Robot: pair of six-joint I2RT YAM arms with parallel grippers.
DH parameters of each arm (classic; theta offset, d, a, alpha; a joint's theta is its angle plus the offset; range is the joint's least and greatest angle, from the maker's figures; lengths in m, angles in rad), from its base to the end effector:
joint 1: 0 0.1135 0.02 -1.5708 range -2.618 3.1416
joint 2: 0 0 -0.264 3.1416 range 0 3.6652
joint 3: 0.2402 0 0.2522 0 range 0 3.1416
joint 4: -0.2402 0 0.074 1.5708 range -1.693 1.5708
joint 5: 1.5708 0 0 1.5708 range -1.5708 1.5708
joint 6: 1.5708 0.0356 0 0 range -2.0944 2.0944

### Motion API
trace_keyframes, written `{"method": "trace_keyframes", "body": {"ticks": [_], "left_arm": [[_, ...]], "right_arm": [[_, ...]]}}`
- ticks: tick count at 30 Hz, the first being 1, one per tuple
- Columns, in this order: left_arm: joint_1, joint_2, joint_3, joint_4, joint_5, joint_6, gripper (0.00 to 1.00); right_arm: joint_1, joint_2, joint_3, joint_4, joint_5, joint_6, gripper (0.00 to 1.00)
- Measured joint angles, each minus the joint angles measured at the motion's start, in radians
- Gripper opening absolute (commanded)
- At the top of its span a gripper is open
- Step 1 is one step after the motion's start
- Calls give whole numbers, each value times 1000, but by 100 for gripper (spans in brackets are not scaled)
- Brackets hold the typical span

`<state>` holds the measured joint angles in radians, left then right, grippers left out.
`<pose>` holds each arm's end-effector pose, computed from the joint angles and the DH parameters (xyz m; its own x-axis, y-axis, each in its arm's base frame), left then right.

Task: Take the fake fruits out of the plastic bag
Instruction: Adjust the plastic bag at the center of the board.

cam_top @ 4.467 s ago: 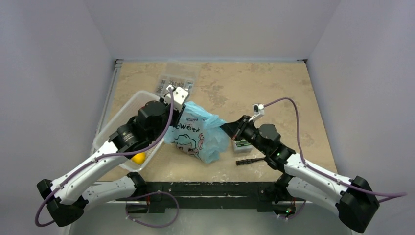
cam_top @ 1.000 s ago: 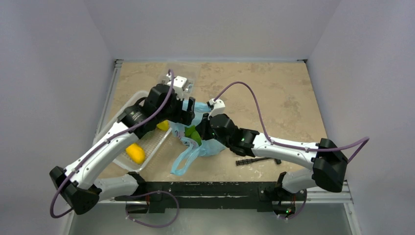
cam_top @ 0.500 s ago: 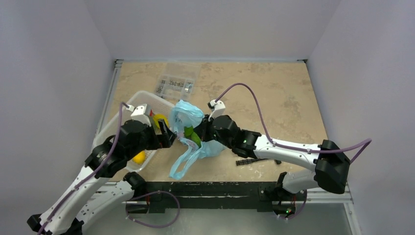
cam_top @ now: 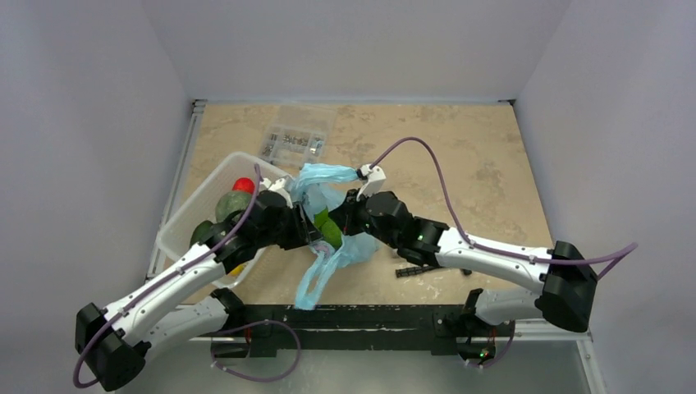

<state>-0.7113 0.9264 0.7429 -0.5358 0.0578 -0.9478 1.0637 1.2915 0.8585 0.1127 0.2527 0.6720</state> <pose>0.1468 -0.1293 0.2667 -0.8472 -0.3402 -0.4080 -0.0058 0.7740 -0.6331 0.1524 0.2559 0.2848 -0.5748 0.2065 -0.7918 -0.4770 0.7017 0.5293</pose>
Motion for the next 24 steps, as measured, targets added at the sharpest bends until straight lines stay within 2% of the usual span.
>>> {"method": "trace_keyframes", "body": {"ticks": [2, 8, 12, 14, 16, 20, 21, 24], "left_arm": [[-4, -53, -36, -4, -15, 1, 0], [-3, -333, -200, -93, -72, 7, 0], [-3, -406, -301, -87, -30, -6, 0], [-3, -407, -327, -80, -7, -12, 0], [-3, -402, -331, -77, 8, -11, 2], [-3, -386, -317, -73, 25, 4, 55], [-4, -381, -305, -84, 27, 16, 62], [-4, -379, -251, -120, 28, 46, 85]], "right_arm": [[-30, -22, 0, -24, -6, -14, 0], [-297, -68, 22, -69, -88, -106, 0], [-350, -22, 109, -122, -129, -196, 3], [-343, -23, 123, -158, -138, -225, 13], [-336, -32, 131, -208, -136, -240, 27], [-312, -77, 164, -341, -119, -240, 62], [-296, -95, 174, -373, -104, -232, 70], [-228, -157, 196, -447, -64, -179, 81]]}}
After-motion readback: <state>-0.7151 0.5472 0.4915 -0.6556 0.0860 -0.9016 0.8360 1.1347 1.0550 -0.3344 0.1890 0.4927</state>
